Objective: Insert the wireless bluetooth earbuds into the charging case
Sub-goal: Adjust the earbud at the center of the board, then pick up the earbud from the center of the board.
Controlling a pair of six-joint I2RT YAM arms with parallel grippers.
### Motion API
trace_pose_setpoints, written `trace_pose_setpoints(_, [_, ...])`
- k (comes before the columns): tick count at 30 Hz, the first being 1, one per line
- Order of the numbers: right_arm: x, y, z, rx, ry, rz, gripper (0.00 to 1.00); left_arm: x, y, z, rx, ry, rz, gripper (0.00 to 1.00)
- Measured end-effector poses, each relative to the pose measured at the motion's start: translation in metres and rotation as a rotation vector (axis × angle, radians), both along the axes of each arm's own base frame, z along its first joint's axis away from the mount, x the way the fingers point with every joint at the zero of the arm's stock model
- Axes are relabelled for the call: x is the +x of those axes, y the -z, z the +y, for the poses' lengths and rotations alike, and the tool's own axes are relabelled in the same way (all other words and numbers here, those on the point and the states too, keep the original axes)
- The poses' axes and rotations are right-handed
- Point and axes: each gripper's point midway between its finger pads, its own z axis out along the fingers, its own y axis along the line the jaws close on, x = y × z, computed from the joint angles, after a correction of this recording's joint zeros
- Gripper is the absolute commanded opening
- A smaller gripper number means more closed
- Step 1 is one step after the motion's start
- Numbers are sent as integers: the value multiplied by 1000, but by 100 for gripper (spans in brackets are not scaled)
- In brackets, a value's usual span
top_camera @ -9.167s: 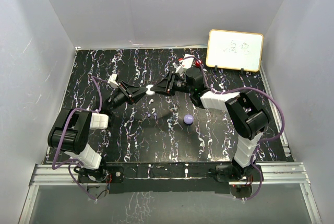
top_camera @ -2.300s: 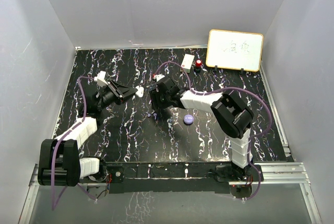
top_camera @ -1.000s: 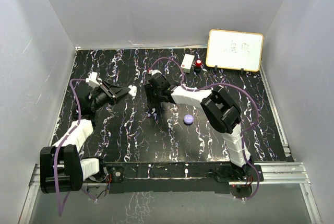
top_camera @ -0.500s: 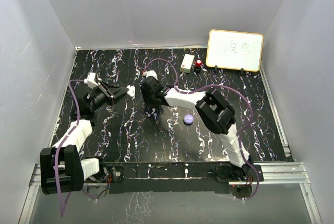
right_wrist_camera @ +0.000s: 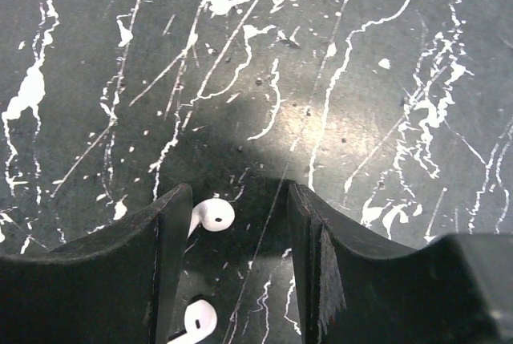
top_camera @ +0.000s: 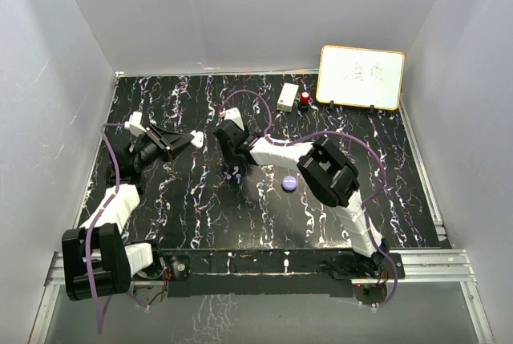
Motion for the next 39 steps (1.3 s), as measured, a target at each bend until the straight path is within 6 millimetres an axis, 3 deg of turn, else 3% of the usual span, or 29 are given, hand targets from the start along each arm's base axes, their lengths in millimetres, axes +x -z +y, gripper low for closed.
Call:
trace_pose_setpoints(16, [-26,-1,-54,-105,54,-11,50,0,-1,-1,-1,8,-8,0])
trace_pose_setpoints(24, [-42,-8,-67,-125,-7,12,51,-1,-2,-2,-4,16,-16,0])
trace_pose_setpoints(34, [-32,-48,-29,7,-114,10,48,-4,6,-9,-15,38,2,0])
trace_pose_setpoints(39, [-27,-52,-13,52,-127,16,46,-5,8,-10,-19,38,8,0])
